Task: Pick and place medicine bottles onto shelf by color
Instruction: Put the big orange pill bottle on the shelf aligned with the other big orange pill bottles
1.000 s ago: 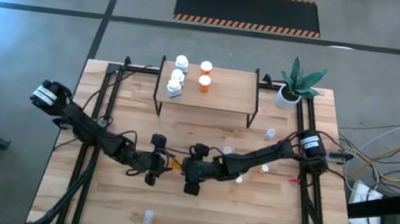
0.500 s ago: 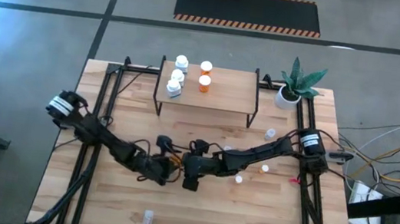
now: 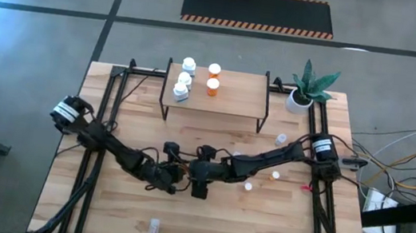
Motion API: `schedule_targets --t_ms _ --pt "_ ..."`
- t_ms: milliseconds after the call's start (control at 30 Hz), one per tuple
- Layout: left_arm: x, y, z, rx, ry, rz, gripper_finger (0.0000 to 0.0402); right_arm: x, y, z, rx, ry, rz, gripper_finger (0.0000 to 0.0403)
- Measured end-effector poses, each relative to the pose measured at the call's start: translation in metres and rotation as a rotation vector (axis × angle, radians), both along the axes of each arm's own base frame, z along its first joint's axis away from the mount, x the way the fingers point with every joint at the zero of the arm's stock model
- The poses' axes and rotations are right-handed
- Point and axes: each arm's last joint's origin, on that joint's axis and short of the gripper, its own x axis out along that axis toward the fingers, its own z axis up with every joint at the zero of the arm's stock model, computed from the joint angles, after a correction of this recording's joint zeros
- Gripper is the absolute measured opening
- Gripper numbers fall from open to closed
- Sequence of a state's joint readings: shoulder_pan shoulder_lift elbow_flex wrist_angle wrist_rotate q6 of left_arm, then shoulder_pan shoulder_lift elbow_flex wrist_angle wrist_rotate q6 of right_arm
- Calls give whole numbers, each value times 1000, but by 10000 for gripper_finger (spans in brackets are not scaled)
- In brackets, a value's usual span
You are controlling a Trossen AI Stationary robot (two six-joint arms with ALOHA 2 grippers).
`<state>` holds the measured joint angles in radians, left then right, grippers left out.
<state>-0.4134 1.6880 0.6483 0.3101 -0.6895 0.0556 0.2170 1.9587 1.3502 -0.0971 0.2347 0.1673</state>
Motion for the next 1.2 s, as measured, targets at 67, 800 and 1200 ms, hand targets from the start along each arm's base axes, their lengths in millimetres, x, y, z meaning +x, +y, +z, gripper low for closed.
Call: schedule_targets --t_ms 67,800,1200 --pt "-2 1 1 -22 3 22 132 0 -1 0 -12 5 16 275" --pt "-56 25 13 -375 -501 111 138 -63 -19 -20 -88 -426 -8 277" --pt "-54 22 24 -382 -595 0 139 -61 -17 -9 -123 -540 89 269"
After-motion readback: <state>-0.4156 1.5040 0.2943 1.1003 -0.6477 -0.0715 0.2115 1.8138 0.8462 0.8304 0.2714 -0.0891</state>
